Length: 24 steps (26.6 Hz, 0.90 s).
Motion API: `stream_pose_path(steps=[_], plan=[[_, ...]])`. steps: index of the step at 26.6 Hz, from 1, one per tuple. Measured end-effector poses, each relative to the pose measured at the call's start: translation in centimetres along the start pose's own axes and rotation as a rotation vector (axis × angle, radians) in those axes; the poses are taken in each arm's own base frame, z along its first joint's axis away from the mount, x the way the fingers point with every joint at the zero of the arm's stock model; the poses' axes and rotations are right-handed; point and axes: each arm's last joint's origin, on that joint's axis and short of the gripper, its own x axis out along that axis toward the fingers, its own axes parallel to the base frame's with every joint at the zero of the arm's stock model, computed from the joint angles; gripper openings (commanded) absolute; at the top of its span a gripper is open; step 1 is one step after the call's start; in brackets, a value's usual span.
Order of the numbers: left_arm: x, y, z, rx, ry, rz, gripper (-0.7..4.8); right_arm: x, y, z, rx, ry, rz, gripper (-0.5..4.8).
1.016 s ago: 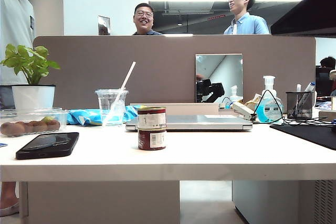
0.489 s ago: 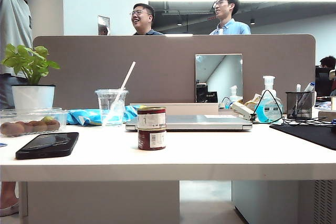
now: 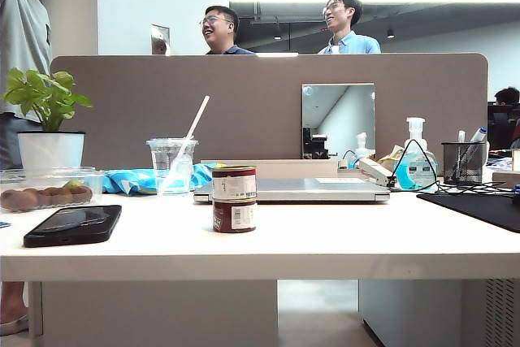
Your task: Stack a can of tomatoes on the right onto the can of tomatoes on the left.
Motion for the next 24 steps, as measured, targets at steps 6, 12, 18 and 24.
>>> stream_pose_path(steps=[6,12,18,24], plan=[[0.0,0.0,0.0,0.0,0.0,0.0,-0.02,0.1,-0.8,-0.4,0.048,0.023,-0.067,0.0],[0.0,0.0,0.0,0.0,0.0,0.0,-0.02,0.1,-1.3,-0.3,0.057,0.017,-0.119,0.0],[0.0,0.0,0.0,-0.001,0.0,0.0,-0.02,0.0,-1.4,0.4,0.057,-0.058,-0.118,0.0],[0.0,0.0,0.0,-0.001,0.0,0.0,-0.02,0.0,-1.2,0.6,0.033,-0.076,-0.088,0.0]])
